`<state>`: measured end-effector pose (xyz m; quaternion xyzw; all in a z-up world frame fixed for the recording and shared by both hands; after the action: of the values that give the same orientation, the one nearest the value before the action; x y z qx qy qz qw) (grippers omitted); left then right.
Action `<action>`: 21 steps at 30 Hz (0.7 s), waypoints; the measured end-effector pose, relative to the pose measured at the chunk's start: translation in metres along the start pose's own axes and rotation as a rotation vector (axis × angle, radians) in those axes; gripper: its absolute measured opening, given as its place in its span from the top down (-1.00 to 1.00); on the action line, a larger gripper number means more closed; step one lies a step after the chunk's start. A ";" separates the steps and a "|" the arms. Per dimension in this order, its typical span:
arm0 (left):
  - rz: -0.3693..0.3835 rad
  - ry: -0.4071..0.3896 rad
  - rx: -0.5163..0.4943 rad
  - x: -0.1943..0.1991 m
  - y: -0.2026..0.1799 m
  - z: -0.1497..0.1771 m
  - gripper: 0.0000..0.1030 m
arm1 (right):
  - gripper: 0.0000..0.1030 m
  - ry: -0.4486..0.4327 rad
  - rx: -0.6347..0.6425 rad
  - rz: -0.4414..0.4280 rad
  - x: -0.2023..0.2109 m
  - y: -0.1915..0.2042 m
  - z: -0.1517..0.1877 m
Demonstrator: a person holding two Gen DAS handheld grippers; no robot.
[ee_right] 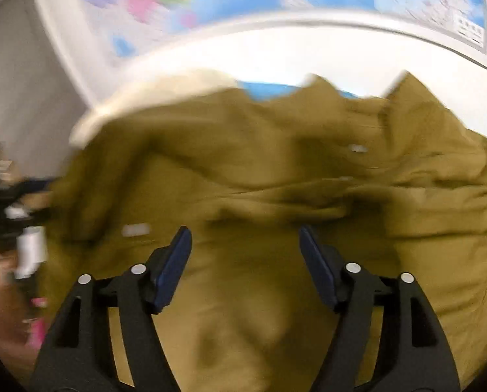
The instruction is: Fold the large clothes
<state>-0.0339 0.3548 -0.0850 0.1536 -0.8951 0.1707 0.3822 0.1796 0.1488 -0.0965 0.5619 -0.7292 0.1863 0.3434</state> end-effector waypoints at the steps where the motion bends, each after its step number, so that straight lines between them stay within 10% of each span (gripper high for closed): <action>1: 0.000 0.002 0.003 -0.002 0.001 0.001 -0.51 | -0.38 -0.018 0.021 -0.066 0.006 0.017 0.001; 8: 0.055 0.014 0.015 -0.007 0.006 0.004 -0.28 | -0.38 0.087 0.234 -0.446 -0.023 0.153 0.025; 14: 0.053 0.031 -0.002 -0.010 0.003 0.002 0.34 | -0.44 0.185 0.376 -0.507 -0.058 0.223 0.053; 18: 0.074 0.020 0.002 -0.001 0.000 -0.006 0.52 | 0.87 0.224 0.393 -0.500 -0.063 0.231 0.056; 21: 0.105 -0.021 0.011 0.018 -0.003 -0.019 0.53 | 0.88 0.115 0.379 -0.517 -0.018 0.216 0.038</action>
<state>-0.0327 0.3574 -0.0586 0.1105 -0.9050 0.1940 0.3622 -0.0334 0.2015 -0.1111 0.7709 -0.4942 0.2566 0.3092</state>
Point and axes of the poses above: each gripper's, at about its wrist camera, not at the fingertips, and x roughly against the way its jaws point, y to its left, z to its underside, the point moved 3 cm from there along -x, roughly the way its jaws point, and after that the axes turned 14 degrees about x, right-handed, at the moved point
